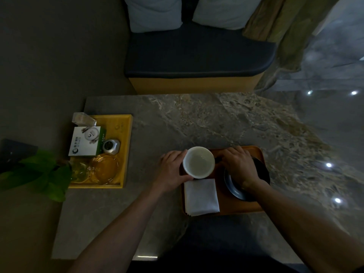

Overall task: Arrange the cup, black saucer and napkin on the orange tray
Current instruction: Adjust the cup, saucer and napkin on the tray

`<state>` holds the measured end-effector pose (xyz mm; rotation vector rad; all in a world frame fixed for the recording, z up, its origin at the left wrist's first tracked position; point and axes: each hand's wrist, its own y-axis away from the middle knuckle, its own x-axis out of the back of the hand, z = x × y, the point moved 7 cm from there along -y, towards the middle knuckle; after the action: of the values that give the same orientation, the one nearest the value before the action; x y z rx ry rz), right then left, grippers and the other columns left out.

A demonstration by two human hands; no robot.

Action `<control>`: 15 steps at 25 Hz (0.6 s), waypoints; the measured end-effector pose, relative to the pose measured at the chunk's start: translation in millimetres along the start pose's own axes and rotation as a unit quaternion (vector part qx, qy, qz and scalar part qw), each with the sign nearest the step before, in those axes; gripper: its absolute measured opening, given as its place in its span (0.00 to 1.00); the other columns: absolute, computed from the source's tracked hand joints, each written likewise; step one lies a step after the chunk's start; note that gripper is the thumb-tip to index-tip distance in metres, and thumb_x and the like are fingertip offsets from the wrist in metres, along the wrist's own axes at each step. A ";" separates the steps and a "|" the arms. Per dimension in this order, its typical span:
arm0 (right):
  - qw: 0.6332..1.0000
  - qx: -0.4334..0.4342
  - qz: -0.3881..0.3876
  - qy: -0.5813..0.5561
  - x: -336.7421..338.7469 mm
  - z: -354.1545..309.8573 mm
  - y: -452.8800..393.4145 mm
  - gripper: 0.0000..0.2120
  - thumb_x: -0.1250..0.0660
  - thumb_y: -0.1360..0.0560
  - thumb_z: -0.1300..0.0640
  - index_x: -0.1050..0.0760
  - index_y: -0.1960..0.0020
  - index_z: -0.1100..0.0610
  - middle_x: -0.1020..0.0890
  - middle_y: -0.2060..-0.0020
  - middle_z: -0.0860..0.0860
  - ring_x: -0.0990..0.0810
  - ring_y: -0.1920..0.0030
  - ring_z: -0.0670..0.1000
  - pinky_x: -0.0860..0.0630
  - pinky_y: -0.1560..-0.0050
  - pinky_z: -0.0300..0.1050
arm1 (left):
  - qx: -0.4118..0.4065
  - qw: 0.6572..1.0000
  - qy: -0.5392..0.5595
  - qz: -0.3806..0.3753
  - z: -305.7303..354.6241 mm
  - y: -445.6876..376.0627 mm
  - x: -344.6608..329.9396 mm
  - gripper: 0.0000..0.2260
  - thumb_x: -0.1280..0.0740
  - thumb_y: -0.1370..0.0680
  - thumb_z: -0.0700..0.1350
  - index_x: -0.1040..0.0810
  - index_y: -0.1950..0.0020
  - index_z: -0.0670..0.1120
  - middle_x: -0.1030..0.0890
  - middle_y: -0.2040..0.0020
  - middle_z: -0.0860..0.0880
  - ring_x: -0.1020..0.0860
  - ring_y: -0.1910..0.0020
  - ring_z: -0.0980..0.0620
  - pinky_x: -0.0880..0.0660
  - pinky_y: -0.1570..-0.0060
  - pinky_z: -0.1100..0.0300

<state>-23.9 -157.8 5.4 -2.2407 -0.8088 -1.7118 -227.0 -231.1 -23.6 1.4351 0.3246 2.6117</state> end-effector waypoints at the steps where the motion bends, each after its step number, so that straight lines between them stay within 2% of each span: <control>1: 1.000 0.000 0.002 -0.002 -0.2 0.6 -0.6 0.09 0.34 0.25 0.57 0.23 0.45 0.51 0.19 0.49 0.52 0.26 0.49 0.55 0.30 0.53 0.50 | -0.001 1.000 0.001 0.001 0.0 -0.5 -0.1 0.42 0.25 0.33 0.59 0.39 0.24 0.50 0.31 0.30 0.48 0.37 0.30 0.48 0.39 0.31 0.48; 3: 1.000 -0.001 0.003 -0.009 -1.5 1.9 -2.3 0.10 0.33 0.26 0.57 0.23 0.45 0.50 0.19 0.49 0.52 0.26 0.50 0.55 0.31 0.54 0.50 | -0.002 1.000 0.002 0.004 -1.3 -1.1 0.3 0.42 0.25 0.34 0.60 0.39 0.25 0.50 0.30 0.30 0.47 0.36 0.30 0.47 0.38 0.32 0.48; 9: 0.999 -0.032 -0.012 -0.030 -8.9 9.0 -1.3 0.12 0.34 0.25 0.54 0.24 0.42 0.50 0.20 0.45 0.51 0.27 0.44 0.54 0.30 0.49 0.51 | 0.003 1.000 0.008 0.003 -2.5 -3.0 -1.0 0.43 0.24 0.34 0.60 0.39 0.25 0.51 0.30 0.30 0.49 0.35 0.30 0.48 0.38 0.32 0.46; 15: 0.998 -0.025 -0.006 -0.050 -6.9 7.9 -1.0 0.12 0.33 0.25 0.53 0.23 0.42 0.48 0.19 0.45 0.49 0.26 0.44 0.54 0.29 0.50 0.51 | 0.004 1.000 0.018 0.008 -2.3 -3.2 -0.6 0.43 0.23 0.35 0.58 0.38 0.25 0.51 0.29 0.30 0.48 0.35 0.30 0.48 0.38 0.32 0.45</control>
<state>-19.2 -155.3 -3.7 -2.3749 -0.8119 -1.6544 -228.6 -228.5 -26.2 1.4011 0.3282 2.6548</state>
